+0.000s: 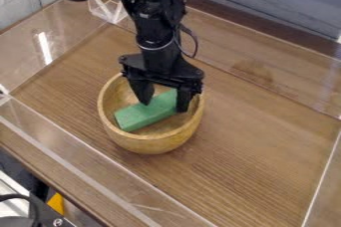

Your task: Remove the green block from inside the brown bowl and put it on the table

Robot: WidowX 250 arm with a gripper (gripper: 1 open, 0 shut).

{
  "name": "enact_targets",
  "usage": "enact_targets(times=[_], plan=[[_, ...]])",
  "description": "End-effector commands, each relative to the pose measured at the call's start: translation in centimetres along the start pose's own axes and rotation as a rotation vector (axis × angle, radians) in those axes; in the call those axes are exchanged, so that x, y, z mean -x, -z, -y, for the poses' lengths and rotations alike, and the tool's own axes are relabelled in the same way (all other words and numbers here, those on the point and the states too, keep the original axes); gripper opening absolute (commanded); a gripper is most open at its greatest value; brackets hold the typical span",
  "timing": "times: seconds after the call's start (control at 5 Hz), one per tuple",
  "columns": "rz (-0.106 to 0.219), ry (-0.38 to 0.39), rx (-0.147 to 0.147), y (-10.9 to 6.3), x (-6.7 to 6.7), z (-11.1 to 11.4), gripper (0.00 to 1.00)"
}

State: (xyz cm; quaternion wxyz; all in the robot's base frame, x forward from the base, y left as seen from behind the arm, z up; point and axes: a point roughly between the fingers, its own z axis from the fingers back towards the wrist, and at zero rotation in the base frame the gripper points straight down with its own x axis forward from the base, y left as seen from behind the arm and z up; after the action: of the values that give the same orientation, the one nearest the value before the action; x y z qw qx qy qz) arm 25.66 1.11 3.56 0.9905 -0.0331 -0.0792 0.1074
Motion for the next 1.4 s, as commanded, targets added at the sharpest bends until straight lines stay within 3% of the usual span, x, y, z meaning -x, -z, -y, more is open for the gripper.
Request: enact_targets(times=[0.0, 0.2, 0.4, 0.8, 1.2], plan=[[-0.139, 0.061, -0.019, 4.6, 3.0, -1.4, 1.00], [-0.144, 0.062, -0.021, 3.8, 2.7, -1.8, 1.00], [-0.149, 0.074, -0.016, 3.0, 2.6, -2.1, 0.00], [-0.159, 0.136, 0.003, 1.0, 3.0, -1.9, 0.00], [-0.159, 0.142, 0.023, -1.7, 1.9, 0.0, 0.00]])
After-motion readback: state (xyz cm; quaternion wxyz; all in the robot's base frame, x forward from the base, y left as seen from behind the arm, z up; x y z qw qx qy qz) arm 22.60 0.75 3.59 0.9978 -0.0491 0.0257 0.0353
